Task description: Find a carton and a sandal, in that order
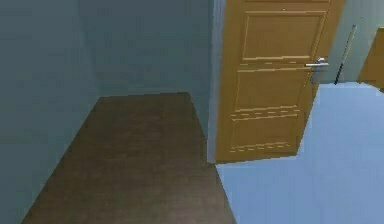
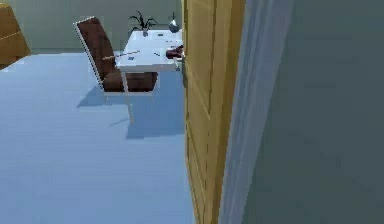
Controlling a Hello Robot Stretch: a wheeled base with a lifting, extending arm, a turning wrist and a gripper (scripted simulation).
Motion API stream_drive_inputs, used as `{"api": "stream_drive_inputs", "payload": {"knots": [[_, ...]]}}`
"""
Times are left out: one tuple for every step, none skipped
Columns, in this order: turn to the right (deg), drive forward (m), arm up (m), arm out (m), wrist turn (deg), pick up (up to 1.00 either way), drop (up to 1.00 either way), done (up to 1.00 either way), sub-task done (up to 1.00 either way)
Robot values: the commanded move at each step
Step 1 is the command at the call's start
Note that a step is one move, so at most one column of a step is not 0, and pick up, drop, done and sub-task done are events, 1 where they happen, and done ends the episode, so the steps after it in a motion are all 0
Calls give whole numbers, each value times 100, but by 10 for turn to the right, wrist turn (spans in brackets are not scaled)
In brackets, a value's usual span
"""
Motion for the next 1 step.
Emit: {"api": "stream_drive_inputs", "payload": {"knots": [[360,0,0,0,0,0,0,0,0]]}}
